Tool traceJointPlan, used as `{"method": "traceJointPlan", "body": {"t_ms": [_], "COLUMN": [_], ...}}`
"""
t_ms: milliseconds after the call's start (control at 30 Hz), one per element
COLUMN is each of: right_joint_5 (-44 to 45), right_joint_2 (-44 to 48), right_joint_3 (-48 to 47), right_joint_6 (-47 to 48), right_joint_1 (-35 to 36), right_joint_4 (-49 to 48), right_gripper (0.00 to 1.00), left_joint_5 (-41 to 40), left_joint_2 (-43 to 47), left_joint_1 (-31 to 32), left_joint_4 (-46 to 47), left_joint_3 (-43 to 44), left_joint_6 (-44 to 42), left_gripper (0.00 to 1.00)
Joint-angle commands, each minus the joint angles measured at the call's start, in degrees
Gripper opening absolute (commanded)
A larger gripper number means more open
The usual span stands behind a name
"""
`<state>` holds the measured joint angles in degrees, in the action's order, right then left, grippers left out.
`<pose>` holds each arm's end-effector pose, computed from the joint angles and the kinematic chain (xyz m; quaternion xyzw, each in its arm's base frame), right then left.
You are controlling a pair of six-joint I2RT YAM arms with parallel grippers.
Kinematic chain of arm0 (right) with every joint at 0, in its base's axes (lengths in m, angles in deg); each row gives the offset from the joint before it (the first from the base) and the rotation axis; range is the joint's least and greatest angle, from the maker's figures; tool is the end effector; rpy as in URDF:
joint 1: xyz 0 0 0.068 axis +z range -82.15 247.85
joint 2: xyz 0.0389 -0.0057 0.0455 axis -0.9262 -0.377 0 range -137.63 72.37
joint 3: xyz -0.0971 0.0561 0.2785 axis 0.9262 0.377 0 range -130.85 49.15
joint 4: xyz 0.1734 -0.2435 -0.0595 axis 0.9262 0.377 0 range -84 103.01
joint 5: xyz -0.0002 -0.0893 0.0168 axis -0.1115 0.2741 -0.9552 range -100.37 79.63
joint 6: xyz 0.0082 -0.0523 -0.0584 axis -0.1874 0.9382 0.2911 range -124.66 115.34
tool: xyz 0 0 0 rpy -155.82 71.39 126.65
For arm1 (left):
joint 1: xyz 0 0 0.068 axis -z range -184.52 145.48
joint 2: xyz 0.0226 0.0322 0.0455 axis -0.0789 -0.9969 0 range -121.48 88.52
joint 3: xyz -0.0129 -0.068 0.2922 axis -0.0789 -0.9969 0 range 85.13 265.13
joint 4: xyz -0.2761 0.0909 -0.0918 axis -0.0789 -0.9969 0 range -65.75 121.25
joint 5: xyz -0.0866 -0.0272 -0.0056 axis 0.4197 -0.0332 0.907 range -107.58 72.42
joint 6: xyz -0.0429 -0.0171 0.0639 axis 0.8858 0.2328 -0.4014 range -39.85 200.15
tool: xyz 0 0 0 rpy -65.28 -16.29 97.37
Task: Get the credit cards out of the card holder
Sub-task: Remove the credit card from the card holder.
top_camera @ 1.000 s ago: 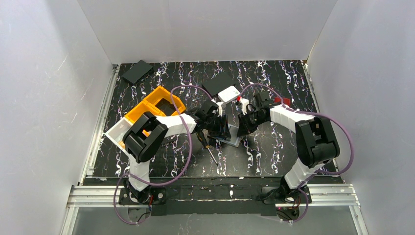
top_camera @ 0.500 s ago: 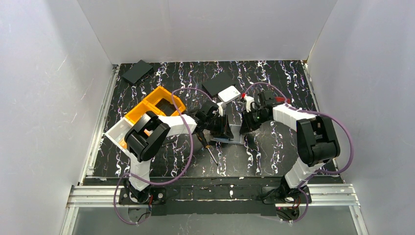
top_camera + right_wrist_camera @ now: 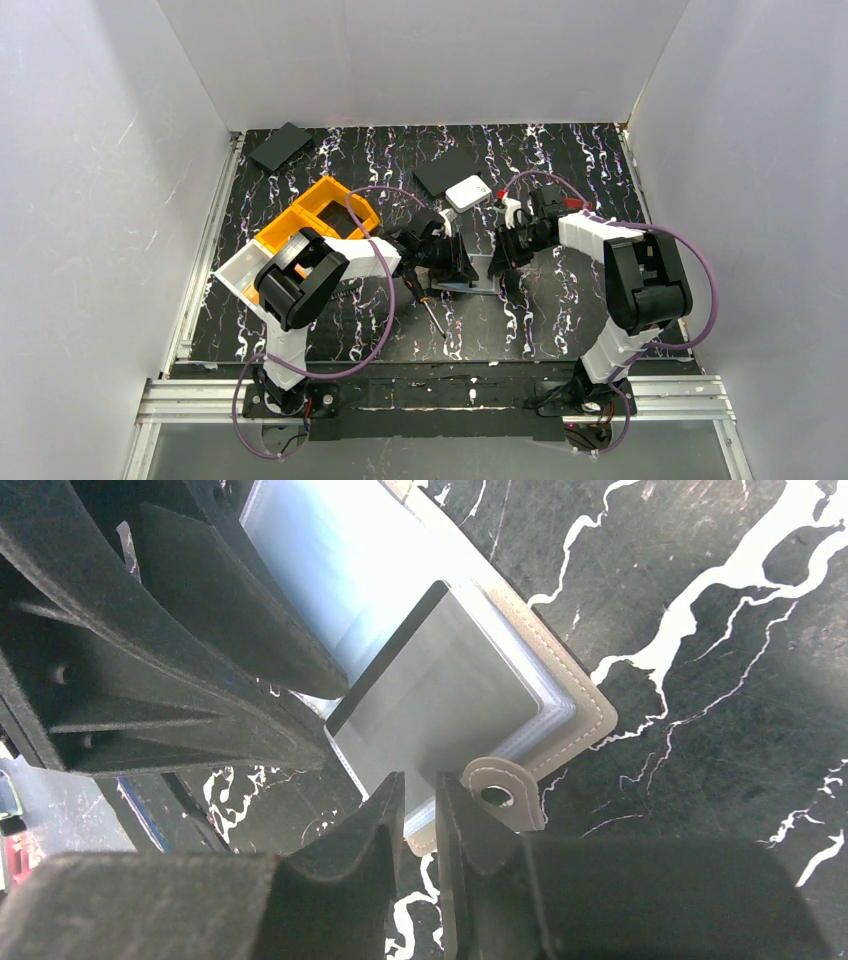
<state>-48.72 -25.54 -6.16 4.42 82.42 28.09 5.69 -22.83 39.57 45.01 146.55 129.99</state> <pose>0.3466 0.1335 0.1355 -0.2593 0.8873 0.3300 0.1914 0.3186 -0.3459 0.1214 0.0474 0.8768 -0.4468 0.1711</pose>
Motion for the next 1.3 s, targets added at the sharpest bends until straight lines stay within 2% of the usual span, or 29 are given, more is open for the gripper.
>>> {"method": "traceJointPlan", "body": {"t_ms": [0,233,567,800,1033,1267], "right_joint_5": [-1.4,-0.1,-5.2,-7.2,-8.6,-5.5], "right_joint_2": [-1.4,-1.9,-4.2,-4.2,-3.8,-3.6], "right_joint_3": [0.1,0.2,0.1,0.3,0.6,0.8], "right_joint_6": [-1.3,-2.5,-3.8,-4.6,-5.0,-5.7], "right_joint_1": [-0.7,-1.3,-1.5,-2.3,-3.0,-3.5], "right_joint_4": [-1.3,-1.8,-2.2,-2.9,-3.5,-3.9], "right_gripper": [0.27,0.29,0.29,0.23,0.08,0.09], "left_joint_5": [-2.1,-2.3,-1.6,-1.3,-1.4,-1.6], "left_joint_2": [0.9,-0.3,-1.6,-2.3,-2.2,-2.2], "left_joint_1": [0.1,-0.1,-0.4,-0.7,-0.8,-0.8], "left_joint_4": [0.6,0.6,0.6,0.7,0.6,0.7], "left_joint_3": [-0.2,-0.1,-0.1,-0.4,-0.3,-0.6], "left_joint_6": [1.6,2.5,2.3,2.2,2.2,2.6], "left_gripper": [0.36,0.37,0.32,0.30,0.30,0.30]}}
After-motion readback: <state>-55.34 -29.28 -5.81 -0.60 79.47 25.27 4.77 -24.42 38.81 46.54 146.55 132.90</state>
